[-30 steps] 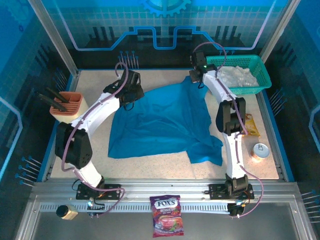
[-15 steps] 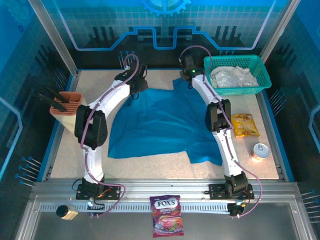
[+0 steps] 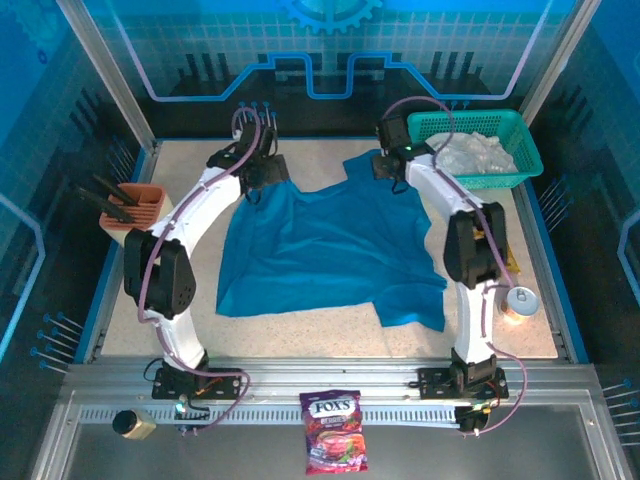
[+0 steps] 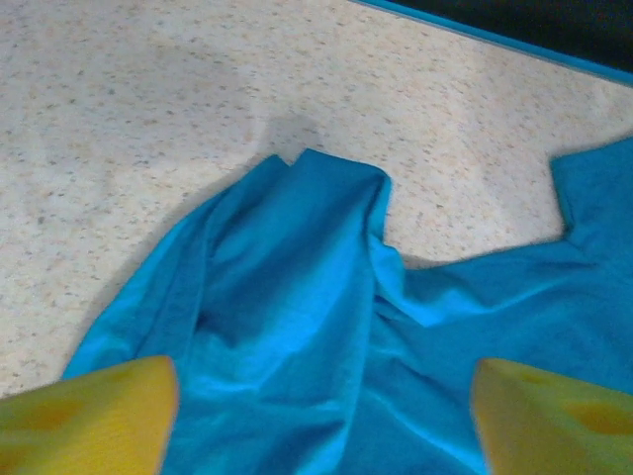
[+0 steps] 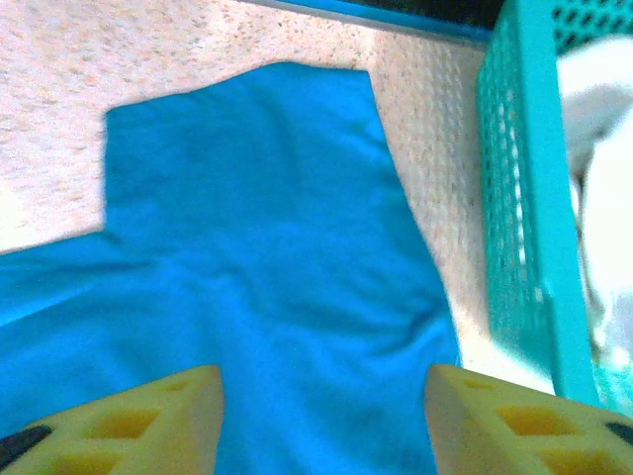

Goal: Fold and stack the t-shirts

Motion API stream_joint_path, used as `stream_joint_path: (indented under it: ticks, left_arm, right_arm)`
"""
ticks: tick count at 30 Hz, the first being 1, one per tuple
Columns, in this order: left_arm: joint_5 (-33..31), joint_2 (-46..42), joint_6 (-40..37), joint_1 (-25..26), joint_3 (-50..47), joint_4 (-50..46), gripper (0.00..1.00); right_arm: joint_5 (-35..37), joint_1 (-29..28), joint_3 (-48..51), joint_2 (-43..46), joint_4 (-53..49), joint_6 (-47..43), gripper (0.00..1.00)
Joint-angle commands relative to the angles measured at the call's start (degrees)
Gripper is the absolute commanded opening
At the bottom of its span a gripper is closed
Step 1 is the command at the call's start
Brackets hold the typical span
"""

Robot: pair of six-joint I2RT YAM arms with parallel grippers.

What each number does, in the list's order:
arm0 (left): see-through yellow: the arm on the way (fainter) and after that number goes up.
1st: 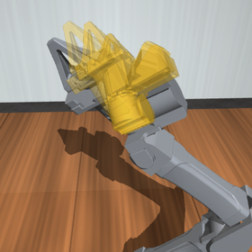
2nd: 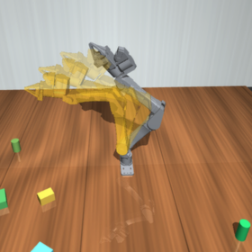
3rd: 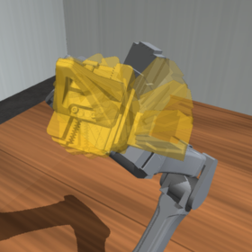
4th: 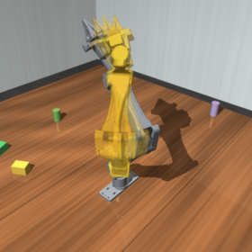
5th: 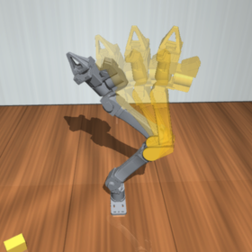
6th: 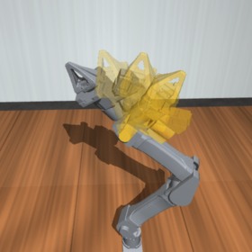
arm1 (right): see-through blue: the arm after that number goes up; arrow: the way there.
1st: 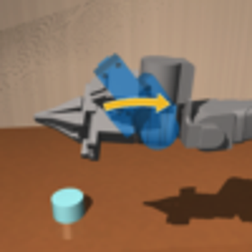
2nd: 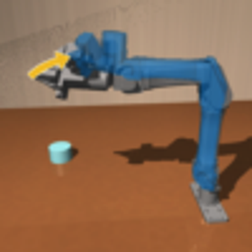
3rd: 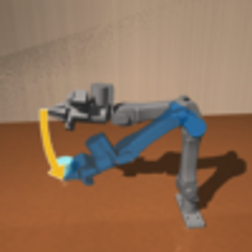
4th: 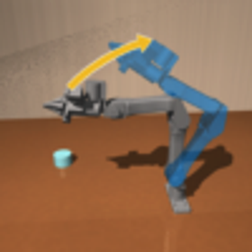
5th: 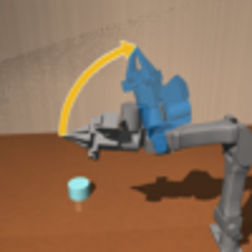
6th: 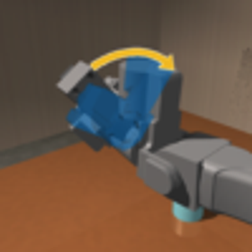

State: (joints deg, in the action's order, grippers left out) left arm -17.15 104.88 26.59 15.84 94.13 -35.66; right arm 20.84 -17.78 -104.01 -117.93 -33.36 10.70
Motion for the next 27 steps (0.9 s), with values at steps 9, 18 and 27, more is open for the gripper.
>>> stream_joint_path:
  ticks: [9, 18, 27]
  left_arm:
    - [6.82, 20.16, -4.38, -9.27, 12.66, -2.43, 0.52]
    - [6.99, 29.57, -7.93, -9.94, 20.48, -3.51, 0.57]
    - [5.74, 31.1, -8.71, -10.73, 22.04, -5.08, 0.55]
  right_arm:
    - [-12.11, -4.12, 27.4, 16.12, 0.88, 13.78, 0.38]
    - [-12.73, -4.5, 37.46, 19.89, 2.43, 15.58, 0.36]
    - [-12.93, -4.53, 38.95, 20.45, 2.16, 15.84, 0.32]
